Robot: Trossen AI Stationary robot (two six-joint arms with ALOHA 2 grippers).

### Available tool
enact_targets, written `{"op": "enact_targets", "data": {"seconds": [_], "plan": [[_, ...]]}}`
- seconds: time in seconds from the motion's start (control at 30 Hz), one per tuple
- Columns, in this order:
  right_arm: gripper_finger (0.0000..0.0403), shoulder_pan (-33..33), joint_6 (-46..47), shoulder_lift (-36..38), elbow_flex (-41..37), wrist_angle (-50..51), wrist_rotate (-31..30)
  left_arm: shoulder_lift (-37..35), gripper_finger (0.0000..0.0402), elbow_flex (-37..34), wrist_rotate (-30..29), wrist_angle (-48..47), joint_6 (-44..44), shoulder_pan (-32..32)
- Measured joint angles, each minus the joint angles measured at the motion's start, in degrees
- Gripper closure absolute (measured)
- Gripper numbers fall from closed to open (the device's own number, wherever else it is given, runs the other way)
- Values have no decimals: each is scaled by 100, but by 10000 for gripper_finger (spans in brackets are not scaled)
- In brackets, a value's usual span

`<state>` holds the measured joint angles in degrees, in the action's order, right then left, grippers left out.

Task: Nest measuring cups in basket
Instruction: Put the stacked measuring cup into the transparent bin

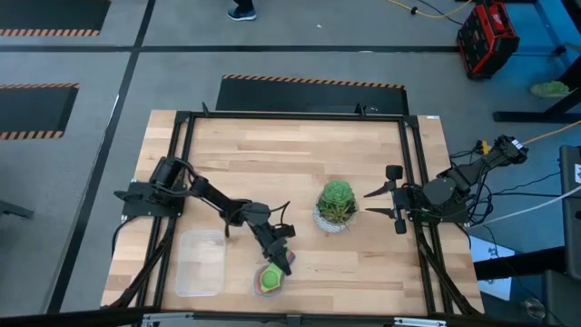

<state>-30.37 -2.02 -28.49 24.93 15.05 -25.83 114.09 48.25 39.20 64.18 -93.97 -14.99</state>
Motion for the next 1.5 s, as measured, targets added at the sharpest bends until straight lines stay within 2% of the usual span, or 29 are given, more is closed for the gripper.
{"op": "enact_targets", "data": {"seconds": [0.23, 0.5, 0.67, 0.87, 1.0, 1.2, 1.5], "plan": [[230, 0, 0, 0, -2, -20, -1, -614, 317, -9, 330, -539, 4, 132], [230, 0, 0, 0, -2, -21, -2, -1458, 317, -10, 975, -1919, 175, 284], [230, 0, 6, -2, -2, -21, -2, -2132, 317, -9, 1269, -2987, 645, 392], [230, -2, 2, 0, -2, -33, -2, -3070, 317, -9, 1391, -4892, 1752, 501], [230, 0, 22, 0, -2, -25, -2, -3412, 317, -12, 1769, -5886, 2361, 503], [230, 0, 263, 0, -2, -24, -2, -3512, 317, -11, 2386, -7092, 3548, 444], [230, -2, 317, -2, -2, -24, -2, -3517, 317, -12, 2605, -8989, 5957, 432]]}}
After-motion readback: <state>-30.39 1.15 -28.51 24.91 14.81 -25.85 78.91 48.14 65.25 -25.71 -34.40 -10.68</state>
